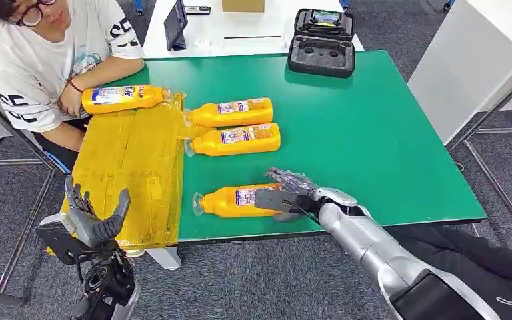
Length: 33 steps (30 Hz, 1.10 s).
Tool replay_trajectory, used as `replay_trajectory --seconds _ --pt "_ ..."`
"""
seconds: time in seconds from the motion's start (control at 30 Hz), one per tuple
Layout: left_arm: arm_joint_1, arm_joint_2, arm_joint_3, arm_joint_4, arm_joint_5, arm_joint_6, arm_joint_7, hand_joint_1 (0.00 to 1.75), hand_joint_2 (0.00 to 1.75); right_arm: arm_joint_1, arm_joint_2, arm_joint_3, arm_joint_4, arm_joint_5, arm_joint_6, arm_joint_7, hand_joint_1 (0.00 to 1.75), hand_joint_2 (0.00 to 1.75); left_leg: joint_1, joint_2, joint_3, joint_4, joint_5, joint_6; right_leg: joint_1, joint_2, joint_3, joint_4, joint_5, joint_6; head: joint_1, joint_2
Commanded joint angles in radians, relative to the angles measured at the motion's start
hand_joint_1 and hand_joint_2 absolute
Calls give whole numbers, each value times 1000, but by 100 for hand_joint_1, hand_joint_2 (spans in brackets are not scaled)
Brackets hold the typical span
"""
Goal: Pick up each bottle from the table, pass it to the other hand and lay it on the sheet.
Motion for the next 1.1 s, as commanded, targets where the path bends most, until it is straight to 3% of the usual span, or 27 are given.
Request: replay_trajectory --seconds 0.03,0.57,0.67,0.87,1.1 --pt "-21 15 -7 66 14 -8 3 0 175 -33 -21 81 86 32 14 19 171 175 0 -1 5 -2 -1 0 0 -2 5 -1 -2 0 0 0" --pt "-40 12 -22 92 26 -9 3 0 175 5 -36 68 62 27 -6 12 175 175 0 -2 4 -1 -1 0 0 -3 4 -2 -1 0 0 0" --pt "-25 11 -18 63 28 -12 3 0 175 28 -27 3 21 -28 -50 -47 175 175 0 -2 3 -1 -1 0 0 -3 4 -2 -1 0 0 0" --pt "33 11 -55 -24 152 -108 4 0 175 152 23 -225 -217 -167 -254 -294 175 175 0 0 2 -1 -1 0 0 0 2 -1 -1 0 0 0" --pt "46 28 -94 -64 189 -120 20 0 175 178 36 -247 -251 -163 -278 -329 175 175 0 -1 1 -1 -1 0 0 -1 2 0 -2 0 0 0"
